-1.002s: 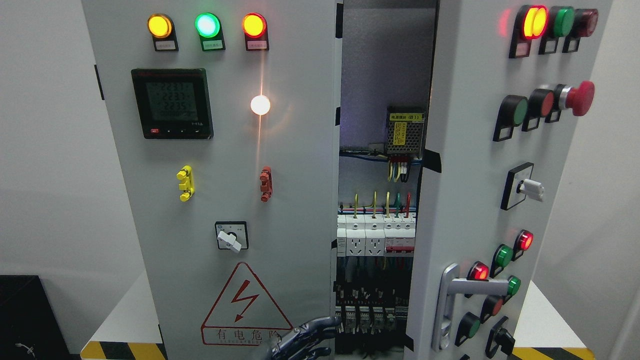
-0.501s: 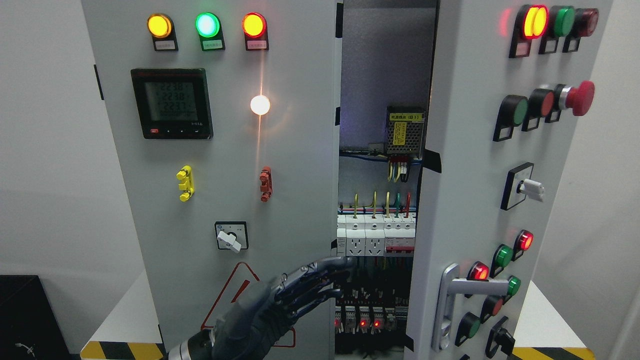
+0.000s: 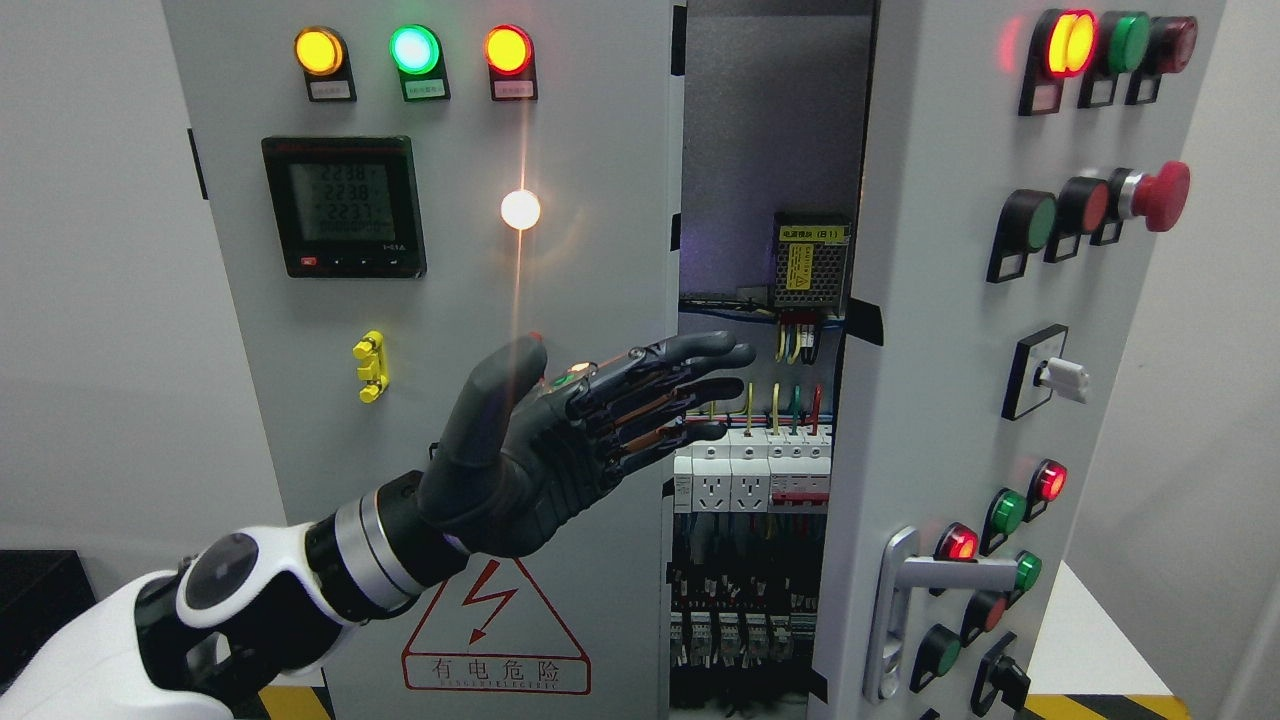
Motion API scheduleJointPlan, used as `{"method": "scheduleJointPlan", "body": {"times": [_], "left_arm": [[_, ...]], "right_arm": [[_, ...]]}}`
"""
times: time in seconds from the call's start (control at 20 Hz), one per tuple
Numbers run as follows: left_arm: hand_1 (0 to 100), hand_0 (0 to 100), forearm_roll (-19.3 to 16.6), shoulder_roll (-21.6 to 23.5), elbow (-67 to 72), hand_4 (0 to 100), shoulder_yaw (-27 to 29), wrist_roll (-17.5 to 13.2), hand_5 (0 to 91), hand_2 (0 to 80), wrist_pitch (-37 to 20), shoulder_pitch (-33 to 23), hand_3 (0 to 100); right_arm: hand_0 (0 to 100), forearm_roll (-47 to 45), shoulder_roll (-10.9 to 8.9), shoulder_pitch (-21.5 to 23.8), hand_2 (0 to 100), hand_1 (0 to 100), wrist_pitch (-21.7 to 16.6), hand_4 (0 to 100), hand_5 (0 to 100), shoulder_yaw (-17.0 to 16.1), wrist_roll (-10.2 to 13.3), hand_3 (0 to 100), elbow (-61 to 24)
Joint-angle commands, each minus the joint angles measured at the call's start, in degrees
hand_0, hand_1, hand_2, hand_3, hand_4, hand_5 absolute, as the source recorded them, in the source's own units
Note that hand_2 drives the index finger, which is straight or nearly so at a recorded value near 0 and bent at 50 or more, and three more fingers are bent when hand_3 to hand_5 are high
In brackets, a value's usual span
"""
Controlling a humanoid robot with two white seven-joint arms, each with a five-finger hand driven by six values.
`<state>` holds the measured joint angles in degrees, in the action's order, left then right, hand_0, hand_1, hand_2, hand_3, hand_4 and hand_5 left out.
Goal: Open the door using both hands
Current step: 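Raise the left hand and insert its fingers into the door gap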
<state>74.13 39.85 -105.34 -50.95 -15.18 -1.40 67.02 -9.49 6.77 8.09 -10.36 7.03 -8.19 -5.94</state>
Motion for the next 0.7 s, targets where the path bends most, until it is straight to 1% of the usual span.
{"method": "scheduleJointPlan", "body": {"times": [0.0,0.15,0.35,0.65], "left_arm": [[0,0,11.6,-1.1,7.4,0,-13.6,0.0,0.0,0.0,2.4,10.0,0],[0,0,11.8,-4.1,10.3,0,-14.8,0.0,0.0,0.0,4.0,11.1,0],[0,0,12.1,-6.1,10.7,0,-15.1,0.0,0.0,0.0,4.2,12.3,0],[0,0,17.3,-7.3,9.6,0,-15.0,-0.1,0.0,0.0,5.6,14.1,0]], "right_arm": [[0,0.0,0.0,0.0,0,0,0.0,0,0,0.0,0.0,0,0.0],[0,0.1,0.0,0.0,0,0,0.0,0,0,0.0,0.0,0,0.0],[0,0.0,0.0,0.0,0,0,0.0,0,0,0.0,0.0,0,0.0],[0,0.0,0.0,0.0,0,0,0.0,0,0,0.0,0.0,0,0.0]]}}
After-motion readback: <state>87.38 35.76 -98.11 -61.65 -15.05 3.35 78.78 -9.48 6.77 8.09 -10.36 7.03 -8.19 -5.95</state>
